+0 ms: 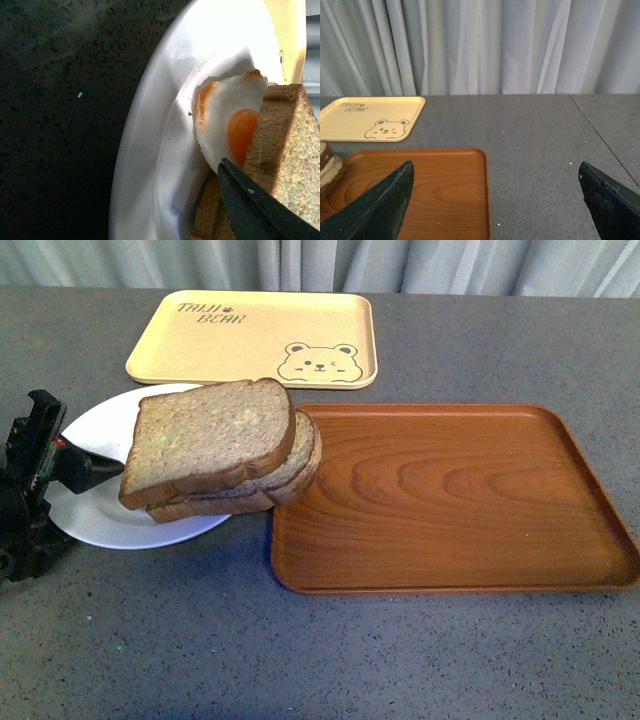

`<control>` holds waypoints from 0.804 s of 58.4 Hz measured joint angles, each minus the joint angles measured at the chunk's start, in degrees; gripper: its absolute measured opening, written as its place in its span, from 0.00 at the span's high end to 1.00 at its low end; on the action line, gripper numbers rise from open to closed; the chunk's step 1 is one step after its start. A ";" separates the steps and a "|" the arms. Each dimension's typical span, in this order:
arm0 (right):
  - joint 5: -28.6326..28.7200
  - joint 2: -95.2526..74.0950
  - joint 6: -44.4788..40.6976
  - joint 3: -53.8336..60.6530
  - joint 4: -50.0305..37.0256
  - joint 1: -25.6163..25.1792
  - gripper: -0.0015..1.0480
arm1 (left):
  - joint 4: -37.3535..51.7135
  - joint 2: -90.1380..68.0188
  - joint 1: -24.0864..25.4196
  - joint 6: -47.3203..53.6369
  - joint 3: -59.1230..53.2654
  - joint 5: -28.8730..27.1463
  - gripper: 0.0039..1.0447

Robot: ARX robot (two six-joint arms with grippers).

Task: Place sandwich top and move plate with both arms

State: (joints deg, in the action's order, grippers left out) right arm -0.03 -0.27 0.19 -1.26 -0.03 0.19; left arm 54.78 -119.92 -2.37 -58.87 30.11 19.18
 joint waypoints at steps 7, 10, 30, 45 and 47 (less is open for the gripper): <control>0.00 0.00 0.00 -0.02 0.00 0.02 0.09 | 0.39 -0.11 -0.13 0.07 -0.15 0.13 0.68; 0.00 0.00 0.00 -0.02 0.00 0.00 0.09 | 0.55 -0.15 -0.13 0.11 -0.20 0.15 0.71; 0.00 0.00 0.00 -0.02 0.00 0.00 0.09 | 3.21 -0.90 -0.13 -0.13 -0.83 0.66 0.98; 0.00 0.00 0.00 -0.02 0.00 0.02 0.09 | 5.35 -1.38 -0.15 -0.50 -1.33 1.11 0.98; 0.00 0.00 0.00 -0.02 0.00 0.00 0.09 | 5.31 -1.38 -0.15 -0.66 -1.33 1.18 0.98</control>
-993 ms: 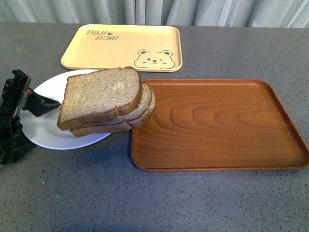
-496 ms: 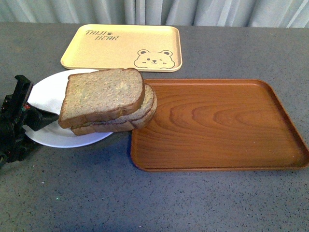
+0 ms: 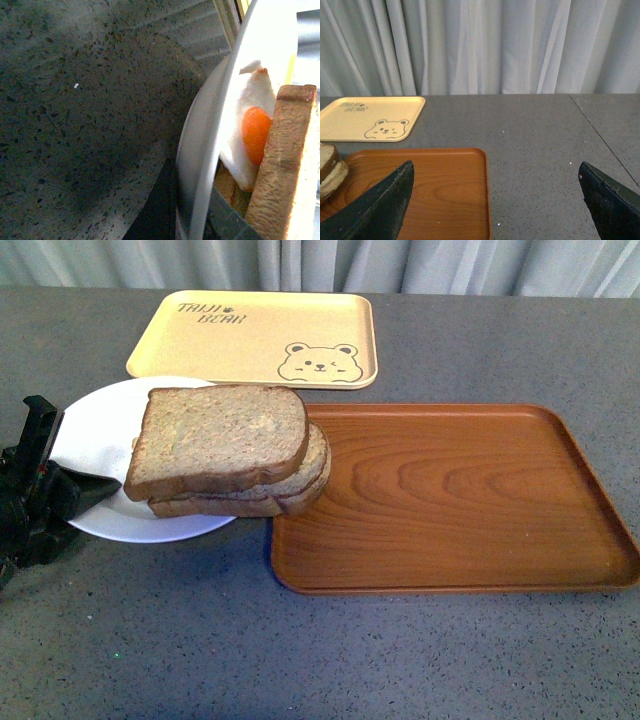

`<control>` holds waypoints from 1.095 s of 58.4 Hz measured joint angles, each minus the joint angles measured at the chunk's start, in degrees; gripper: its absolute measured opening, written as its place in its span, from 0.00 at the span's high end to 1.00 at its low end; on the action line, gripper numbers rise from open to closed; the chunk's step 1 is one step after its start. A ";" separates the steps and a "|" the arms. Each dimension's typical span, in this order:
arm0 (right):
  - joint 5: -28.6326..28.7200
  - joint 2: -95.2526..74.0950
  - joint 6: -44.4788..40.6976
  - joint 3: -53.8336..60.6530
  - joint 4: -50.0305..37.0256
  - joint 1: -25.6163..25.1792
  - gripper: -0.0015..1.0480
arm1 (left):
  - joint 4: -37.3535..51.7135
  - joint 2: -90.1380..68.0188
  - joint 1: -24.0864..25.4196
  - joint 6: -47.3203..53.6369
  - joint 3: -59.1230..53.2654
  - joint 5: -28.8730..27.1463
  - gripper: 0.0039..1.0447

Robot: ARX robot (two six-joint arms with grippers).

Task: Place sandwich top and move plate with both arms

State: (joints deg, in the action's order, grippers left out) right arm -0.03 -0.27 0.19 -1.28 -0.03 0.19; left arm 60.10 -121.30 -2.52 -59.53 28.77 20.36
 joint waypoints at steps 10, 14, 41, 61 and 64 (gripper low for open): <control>0.00 0.00 0.00 0.02 0.00 0.00 0.09 | -2.38 1.07 0.00 -0.31 0.42 0.42 0.98; 0.00 0.00 0.00 0.00 0.00 0.00 0.09 | -4.35 1.88 -0.13 -1.66 0.85 0.96 0.98; 0.00 0.00 0.00 0.02 0.00 0.00 0.09 | -20.55 5.60 -3.23 -2.95 15.19 1.66 0.98; 0.02 0.00 0.00 0.00 0.00 0.02 0.09 | -33.97 -5.49 -7.08 -1.86 40.83 0.22 0.98; 0.00 0.00 0.00 0.00 0.00 0.00 0.09 | -36.37 -7.85 -7.80 -1.79 45.59 -0.09 0.98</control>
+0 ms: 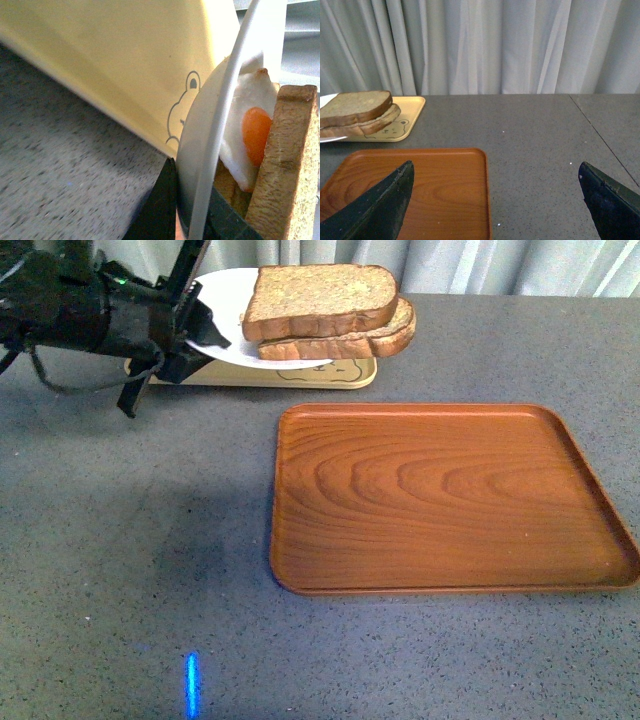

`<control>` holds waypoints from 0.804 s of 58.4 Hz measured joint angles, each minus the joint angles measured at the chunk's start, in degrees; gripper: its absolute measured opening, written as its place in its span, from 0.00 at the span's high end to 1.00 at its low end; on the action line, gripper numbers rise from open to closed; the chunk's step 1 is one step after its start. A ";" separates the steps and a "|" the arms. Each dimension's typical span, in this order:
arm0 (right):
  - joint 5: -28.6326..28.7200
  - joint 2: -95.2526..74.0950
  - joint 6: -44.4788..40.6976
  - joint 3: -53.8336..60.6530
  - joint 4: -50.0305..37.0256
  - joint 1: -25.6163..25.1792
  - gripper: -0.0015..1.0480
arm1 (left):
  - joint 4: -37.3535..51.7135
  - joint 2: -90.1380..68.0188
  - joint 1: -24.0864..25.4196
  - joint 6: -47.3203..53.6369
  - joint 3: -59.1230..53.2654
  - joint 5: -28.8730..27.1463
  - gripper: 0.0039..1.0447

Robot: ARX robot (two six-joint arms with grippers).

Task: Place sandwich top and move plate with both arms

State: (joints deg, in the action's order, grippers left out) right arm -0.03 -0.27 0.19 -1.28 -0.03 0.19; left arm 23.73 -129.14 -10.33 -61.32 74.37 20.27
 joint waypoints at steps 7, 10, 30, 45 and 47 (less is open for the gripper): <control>0.00 0.00 0.00 0.02 0.00 0.02 0.09 | -5.05 -5.53 -1.18 0.63 9.62 -0.39 0.98; 0.00 0.00 0.00 0.00 0.00 0.00 0.09 | -6.82 -7.69 -1.38 1.09 13.05 -0.37 0.98; 0.00 0.00 0.00 0.02 0.00 0.00 0.09 | -11.80 -13.55 0.04 3.69 20.98 -0.52 0.98; 0.00 0.00 0.00 0.00 0.00 0.00 0.09 | -12.76 -13.79 0.17 4.90 21.84 -0.28 0.88; 0.00 0.00 0.00 0.00 0.00 0.00 0.09 | -12.74 -13.79 0.22 4.96 21.84 -0.31 0.83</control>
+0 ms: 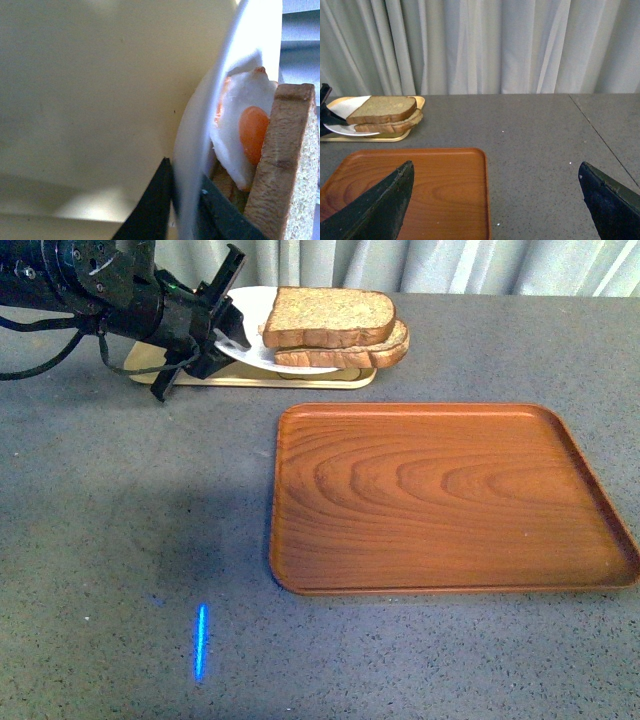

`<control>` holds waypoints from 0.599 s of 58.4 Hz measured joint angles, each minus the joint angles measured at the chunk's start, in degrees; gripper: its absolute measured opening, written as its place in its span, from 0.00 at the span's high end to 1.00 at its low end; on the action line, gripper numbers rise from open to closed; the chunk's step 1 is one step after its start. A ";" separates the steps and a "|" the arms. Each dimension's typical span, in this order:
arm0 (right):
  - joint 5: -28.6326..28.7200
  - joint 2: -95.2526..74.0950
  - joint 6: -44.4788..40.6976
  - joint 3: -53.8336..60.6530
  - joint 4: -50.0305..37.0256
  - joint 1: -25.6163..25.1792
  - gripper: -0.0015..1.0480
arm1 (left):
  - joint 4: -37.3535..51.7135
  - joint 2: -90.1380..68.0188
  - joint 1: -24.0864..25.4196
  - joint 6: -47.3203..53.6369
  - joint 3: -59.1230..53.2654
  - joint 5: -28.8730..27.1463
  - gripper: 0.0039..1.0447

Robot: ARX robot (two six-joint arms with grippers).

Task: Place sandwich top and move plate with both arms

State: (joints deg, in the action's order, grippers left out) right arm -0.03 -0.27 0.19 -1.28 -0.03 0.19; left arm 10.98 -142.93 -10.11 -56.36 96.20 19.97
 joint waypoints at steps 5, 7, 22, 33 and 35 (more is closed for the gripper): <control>0.00 0.00 0.00 0.00 0.00 0.00 0.09 | 0.07 0.00 0.17 0.17 -0.07 0.17 0.71; 0.00 0.00 0.00 0.00 0.00 0.00 0.09 | 0.31 0.00 0.33 0.22 -0.31 0.20 0.66; 0.00 0.00 0.00 0.00 0.00 0.00 0.09 | 0.52 1.79 3.43 1.81 -2.58 0.76 0.30; 0.00 0.00 0.00 0.02 0.00 0.00 0.09 | 3.26 6.14 7.13 2.80 -7.43 1.36 0.07; 0.00 0.00 0.00 0.00 0.00 0.02 0.09 | 4.46 7.39 7.82 2.78 -8.96 1.81 0.08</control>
State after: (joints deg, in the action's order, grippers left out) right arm -0.03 -0.27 0.19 -1.28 -0.03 0.21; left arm 15.44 -135.55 -2.28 -53.58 87.24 21.78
